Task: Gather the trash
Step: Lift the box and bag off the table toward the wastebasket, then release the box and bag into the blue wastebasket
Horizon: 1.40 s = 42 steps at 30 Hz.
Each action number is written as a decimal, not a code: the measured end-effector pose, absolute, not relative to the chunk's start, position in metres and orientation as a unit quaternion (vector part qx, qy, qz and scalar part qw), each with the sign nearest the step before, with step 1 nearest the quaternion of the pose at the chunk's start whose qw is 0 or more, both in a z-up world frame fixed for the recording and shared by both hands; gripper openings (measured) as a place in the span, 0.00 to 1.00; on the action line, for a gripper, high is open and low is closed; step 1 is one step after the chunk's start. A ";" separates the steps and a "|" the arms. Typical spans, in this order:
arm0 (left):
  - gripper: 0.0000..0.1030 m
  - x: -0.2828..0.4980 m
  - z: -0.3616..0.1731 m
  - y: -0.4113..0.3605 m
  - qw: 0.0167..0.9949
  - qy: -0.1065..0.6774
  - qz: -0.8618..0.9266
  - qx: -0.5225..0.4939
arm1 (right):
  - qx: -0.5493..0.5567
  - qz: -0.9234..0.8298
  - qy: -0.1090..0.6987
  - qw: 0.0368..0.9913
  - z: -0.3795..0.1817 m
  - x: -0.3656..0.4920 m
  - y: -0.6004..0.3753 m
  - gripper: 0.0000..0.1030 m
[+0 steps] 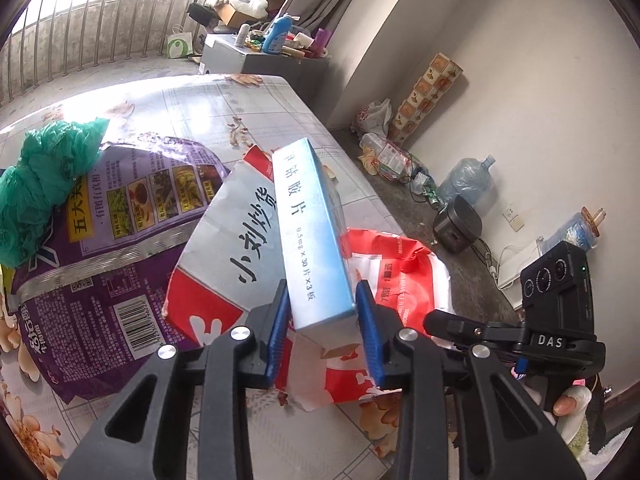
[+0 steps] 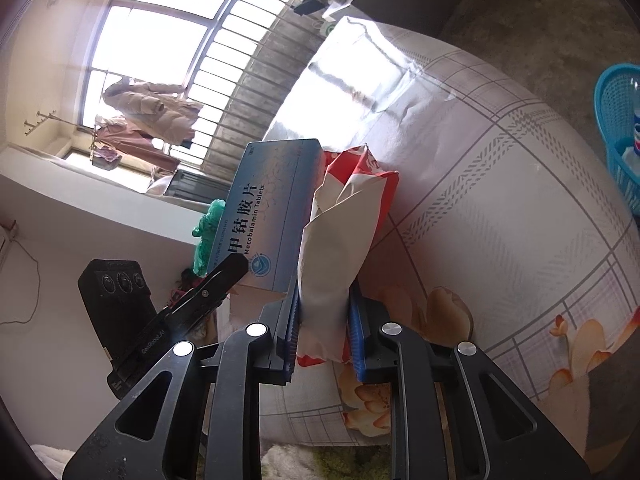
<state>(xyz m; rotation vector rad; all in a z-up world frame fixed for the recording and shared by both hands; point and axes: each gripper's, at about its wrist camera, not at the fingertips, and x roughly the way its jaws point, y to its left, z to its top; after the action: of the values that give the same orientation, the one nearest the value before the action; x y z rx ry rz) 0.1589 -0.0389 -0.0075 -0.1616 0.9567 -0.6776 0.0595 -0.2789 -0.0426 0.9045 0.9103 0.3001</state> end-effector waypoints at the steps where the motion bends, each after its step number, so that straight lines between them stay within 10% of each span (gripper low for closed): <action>1: 0.30 0.158 -0.003 -0.040 0.829 0.448 -0.325 -0.080 | 0.420 0.138 0.420 0.792 -0.041 0.057 -0.281 0.19; 21: 0.29 0.160 0.081 -0.170 0.783 0.392 -0.480 -0.052 | 0.507 0.016 0.306 0.806 -0.039 -0.033 -0.402 0.19; 34: 0.28 0.180 0.036 -0.296 0.735 0.448 -0.509 0.016 | 0.691 -0.086 0.319 0.643 -0.156 -0.030 -0.527 0.21; 38: 0.28 0.192 0.022 -0.316 0.730 0.464 -0.501 0.025 | 0.752 -0.084 0.332 0.563 -0.215 -0.004 -0.558 0.28; 42: 0.28 0.201 0.009 -0.334 0.727 0.477 -0.492 0.035 | 0.781 -0.092 0.343 0.514 -0.263 0.018 -0.577 0.60</action>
<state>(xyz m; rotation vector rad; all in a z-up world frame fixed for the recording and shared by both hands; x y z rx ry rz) 0.2007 -0.3345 0.0094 0.0770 1.0514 -1.0853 0.0180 -0.5775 -0.2632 1.8775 0.8233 -0.2216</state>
